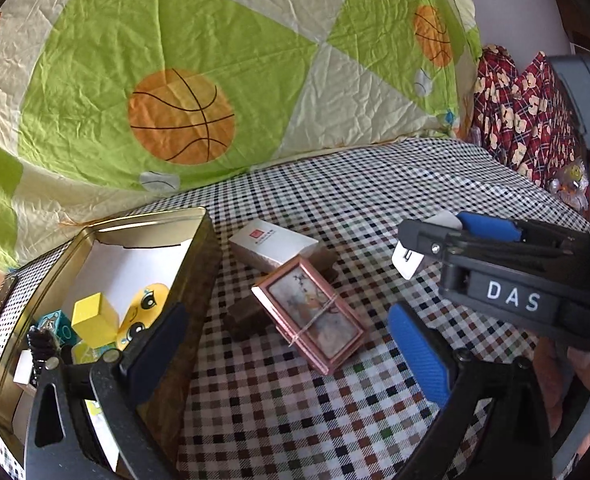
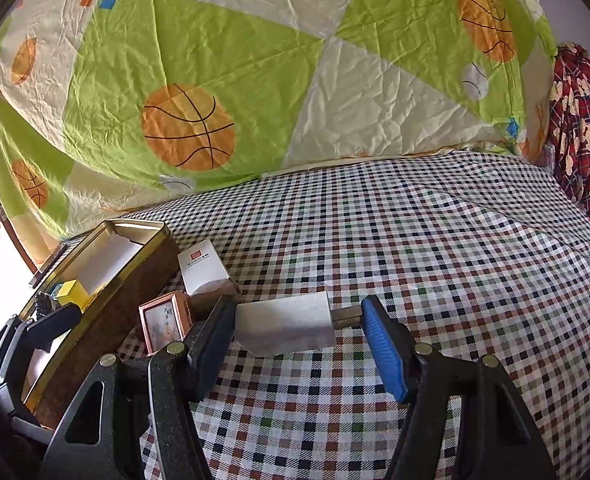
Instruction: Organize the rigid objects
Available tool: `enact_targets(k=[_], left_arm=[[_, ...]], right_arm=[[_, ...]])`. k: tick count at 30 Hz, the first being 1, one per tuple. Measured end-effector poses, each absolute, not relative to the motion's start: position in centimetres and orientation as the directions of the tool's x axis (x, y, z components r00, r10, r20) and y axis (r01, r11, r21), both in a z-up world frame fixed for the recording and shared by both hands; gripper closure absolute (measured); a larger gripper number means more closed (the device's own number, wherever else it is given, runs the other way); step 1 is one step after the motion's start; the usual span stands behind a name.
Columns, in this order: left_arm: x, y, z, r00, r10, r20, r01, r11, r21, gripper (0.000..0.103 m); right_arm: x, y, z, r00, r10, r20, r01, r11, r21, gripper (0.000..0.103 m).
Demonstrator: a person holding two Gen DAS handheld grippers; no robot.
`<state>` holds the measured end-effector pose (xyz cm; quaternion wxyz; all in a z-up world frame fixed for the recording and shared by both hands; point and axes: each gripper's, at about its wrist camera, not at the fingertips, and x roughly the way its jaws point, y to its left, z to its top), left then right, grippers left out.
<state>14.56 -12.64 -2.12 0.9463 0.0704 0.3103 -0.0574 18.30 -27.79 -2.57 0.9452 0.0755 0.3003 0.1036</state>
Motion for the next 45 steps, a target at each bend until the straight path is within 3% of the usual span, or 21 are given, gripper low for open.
enact_targets(k=[7,11,14,15,16,21,35,45], left_arm=[[16.2,-14.3,-3.0,0.757,-0.044,-0.652,0.16,0.98,0.12,0.017],[17.2,-14.9,-3.4,0.736,-0.054,-0.675,0.176,0.978,0.114,0.018],[17.5,-15.1,-3.7,0.721,-0.053,-0.691,0.182,0.977,0.115,0.033],[17.6,-15.0,-3.7,0.716,-0.062,-0.695,0.189,0.976,0.108,0.047],[17.6,-15.0,-3.8,0.714,-0.074,-0.696,0.199,0.975,0.101,0.053],[16.8,-14.7,-3.4,0.735,-0.099,-0.671,0.21,0.974,0.087,0.062],[15.2,-14.0,-2.7,0.778,-0.125,-0.616,0.22,0.972,0.079,0.063],[13.0,-13.5,-1.6,0.857,-0.096,-0.507,0.171,0.98,0.103,0.063]], right_arm=[[18.2,-28.4,-2.6,0.806,0.241,-0.541,-0.133,0.964,0.232,0.037],[18.2,-28.2,-2.5,0.806,0.241,-0.541,-0.139,0.965,0.222,0.037],[18.1,-28.1,-2.5,0.807,0.245,-0.537,-0.145,0.964,0.222,0.037],[18.1,-28.1,-2.5,0.807,0.247,-0.536,-0.147,0.964,0.223,0.037],[18.1,-28.1,-2.5,0.808,0.248,-0.535,-0.148,0.963,0.224,0.037],[17.5,-28.2,-2.1,0.824,0.249,-0.508,-0.154,0.963,0.221,0.037],[17.1,-28.2,-1.7,0.836,0.255,-0.485,-0.16,0.96,0.228,0.037],[16.1,-27.9,-1.1,0.864,0.243,-0.441,-0.172,0.965,0.196,0.037]])
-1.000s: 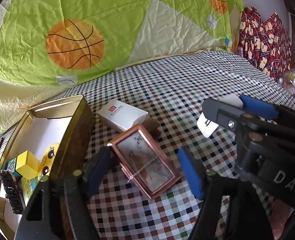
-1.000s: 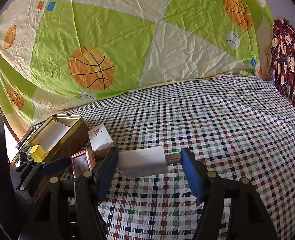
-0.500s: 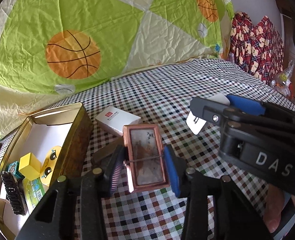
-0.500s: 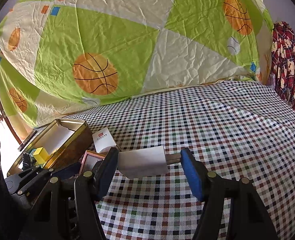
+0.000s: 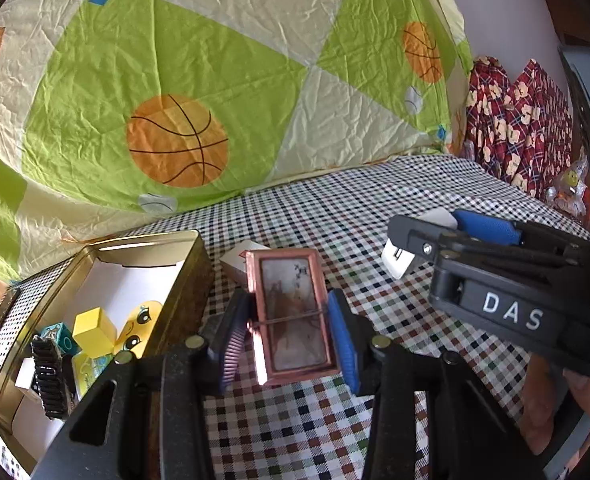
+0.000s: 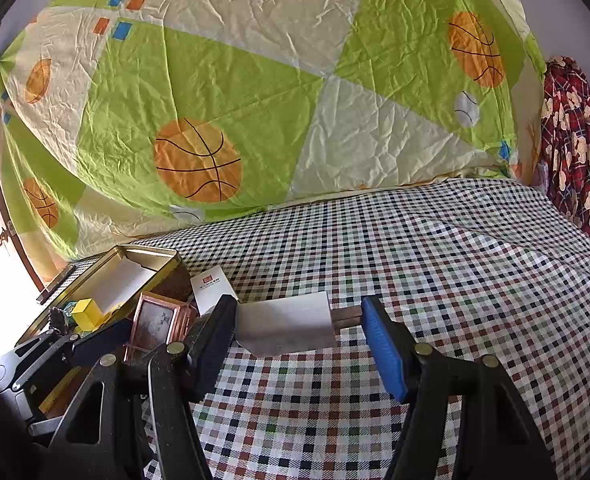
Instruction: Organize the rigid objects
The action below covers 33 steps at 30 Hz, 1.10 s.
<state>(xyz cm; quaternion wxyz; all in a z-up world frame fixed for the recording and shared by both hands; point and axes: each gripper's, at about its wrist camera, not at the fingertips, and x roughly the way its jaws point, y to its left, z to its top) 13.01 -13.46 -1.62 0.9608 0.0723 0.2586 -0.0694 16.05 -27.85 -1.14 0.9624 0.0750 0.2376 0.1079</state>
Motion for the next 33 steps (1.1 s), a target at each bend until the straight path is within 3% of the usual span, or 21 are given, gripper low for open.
enact_targets(k=[8,9,10,11,18,20,21,22,24,29,33], left_arm=[[12.0,-11.9,-1.1,0.89,-0.099,-0.445,0.136,0.989,0.05,0.063],[11.8,-11.8,-1.0,0.894,-0.099,-0.437,0.132,0.99,0.045,0.068],[11.7,-11.6,-1.0,0.896,-0.1,-0.433,0.13,0.991,0.041,0.095],[11.7,-11.5,-1.0,0.896,-0.1,-0.433,0.13,0.991,0.039,0.097],[11.9,-11.1,-1.3,0.881,-0.118,-0.458,0.143,0.989,0.022,0.094],[12.0,-11.2,-1.5,0.872,-0.124,-0.474,0.155,0.988,0.025,0.089],[12.3,-11.5,-1.6,0.861,-0.135,-0.491,0.172,0.985,0.031,0.069],[12.5,-11.8,-1.9,0.848,-0.145,-0.51,0.192,0.98,0.042,0.042],[12.6,-12.6,-2.1,0.839,-0.149,-0.524,0.217,0.974,0.07,0.022],[14.0,-15.2,-3.6,0.752,-0.183,-0.633,0.338,0.932,0.132,0.023],[15.6,-15.4,-4.6,0.658,-0.227,-0.718,0.384,0.922,0.06,0.031]], right_arm=[[15.1,-27.4,-0.7,0.888,0.227,-0.401,-0.177,0.971,0.158,0.037],[15.0,-27.3,-0.6,0.891,0.225,-0.395,-0.178,0.972,0.153,0.037],[14.9,-27.2,-0.5,0.894,0.221,-0.389,-0.177,0.973,0.146,0.037],[14.7,-27.2,-0.5,0.898,0.218,-0.383,-0.177,0.974,0.139,0.037],[13.8,-26.7,-0.1,0.918,0.2,-0.343,-0.176,0.979,0.1,0.037],[13.8,-26.8,-0.1,0.919,0.196,-0.341,-0.171,0.98,0.102,0.037],[13.8,-26.9,-0.1,0.92,0.194,-0.342,-0.167,0.98,0.105,0.037],[13.9,-27.0,-0.1,0.919,0.194,-0.343,-0.166,0.98,0.111,0.037],[14.0,-27.2,-0.1,0.917,0.196,-0.347,-0.164,0.979,0.119,0.037],[13.9,-27.2,-0.1,0.919,0.193,-0.344,-0.162,0.98,0.116,0.037],[14.1,-27.4,-0.2,0.915,0.193,-0.355,-0.156,0.979,0.129,0.037]])
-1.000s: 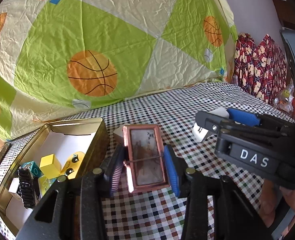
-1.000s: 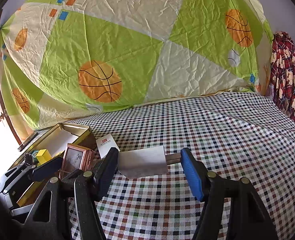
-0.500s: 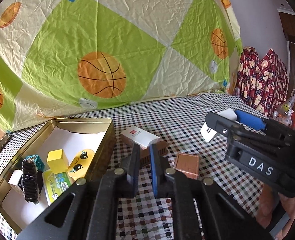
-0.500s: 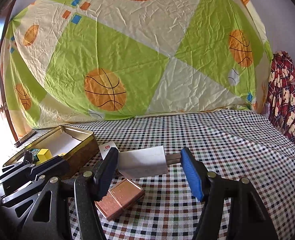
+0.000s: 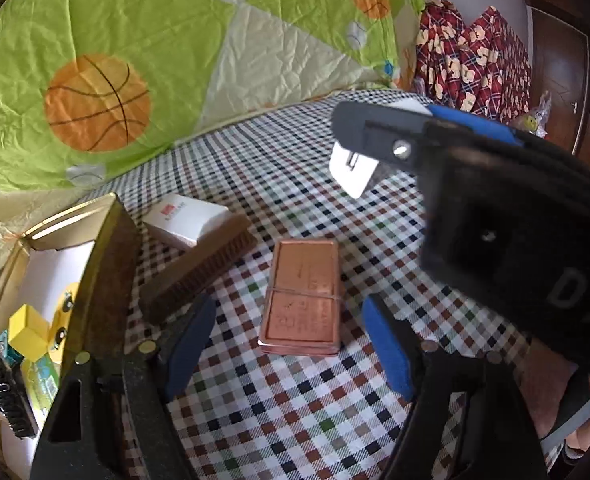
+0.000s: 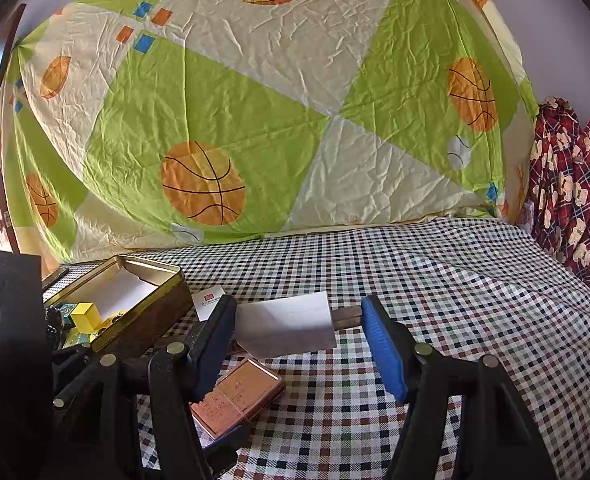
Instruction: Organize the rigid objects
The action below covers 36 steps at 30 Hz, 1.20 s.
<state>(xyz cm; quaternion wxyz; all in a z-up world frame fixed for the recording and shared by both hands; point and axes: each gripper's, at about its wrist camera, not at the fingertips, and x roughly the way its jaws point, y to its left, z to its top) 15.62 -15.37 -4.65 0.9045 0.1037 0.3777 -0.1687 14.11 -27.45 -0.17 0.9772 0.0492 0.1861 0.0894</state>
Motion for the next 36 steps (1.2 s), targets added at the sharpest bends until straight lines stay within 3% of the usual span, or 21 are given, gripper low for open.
enact_targets(k=[1,3,6,13,36], left_arm=[[16.1,-15.1,-5.0,0.629,-0.241,-0.739,0.385,0.922,0.027,0.043],[16.6,-14.6,-5.4,0.587,-0.279,-0.76,0.394,0.918,-0.033,0.058],[15.7,-14.9,-5.2,0.606,-0.266,-0.75,0.396,0.918,-0.006,0.058],[12.2,-14.5,-3.1,0.763,-0.174,-0.623,0.303,0.947,0.106,0.06],[9.4,-9.1,-0.1,0.944,-0.005,-0.331,0.006,1.0,0.002,0.06]], right_arm=[[14.1,-27.5,-0.2,0.914,0.192,-0.356,-0.155,0.979,0.132,0.037],[14.1,-27.4,-0.2,0.915,0.193,-0.356,-0.156,0.979,0.129,0.037],[14.2,-27.4,-0.2,0.915,0.192,-0.354,-0.157,0.98,0.126,0.037],[14.1,-27.3,-0.2,0.916,0.194,-0.351,-0.16,0.979,0.124,0.037],[12.6,-25.9,0.3,0.94,0.182,-0.289,-0.176,0.983,0.047,0.037]])
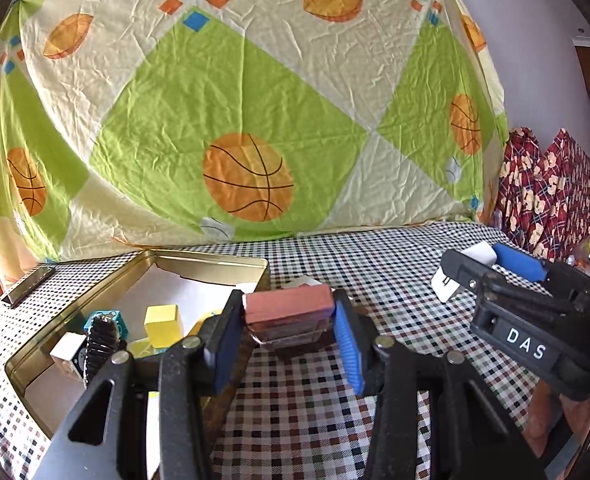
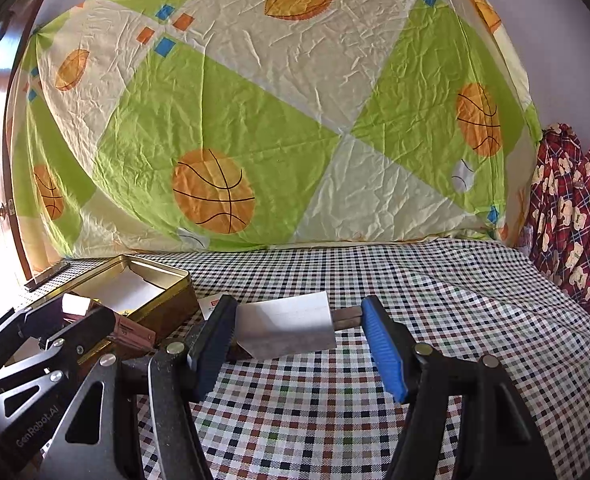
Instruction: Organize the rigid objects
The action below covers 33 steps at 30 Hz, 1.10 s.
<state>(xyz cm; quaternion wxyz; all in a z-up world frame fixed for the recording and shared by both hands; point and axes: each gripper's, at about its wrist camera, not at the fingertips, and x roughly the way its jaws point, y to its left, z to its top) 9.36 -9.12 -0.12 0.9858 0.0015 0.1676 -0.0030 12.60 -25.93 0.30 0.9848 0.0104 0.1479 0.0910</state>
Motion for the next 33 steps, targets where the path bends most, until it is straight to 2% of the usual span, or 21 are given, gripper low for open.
enact_targets(k=[16,33], left_arm=[[7.7,-7.3,0.0,0.953,0.026,-0.303,-0.031,0.999,-0.012,0.06],[6.0,-5.3,0.2,0.956,0.063,-0.286,-0.07,0.997,-0.017,0.06]], right_arm=[[10.8,-25.2,0.5,0.943,0.219,-0.252,-0.219,0.975,0.031,0.037],[10.3,-23.4,0.3,0.921,0.274,-0.277,-0.275,0.961,0.036,0.037]])
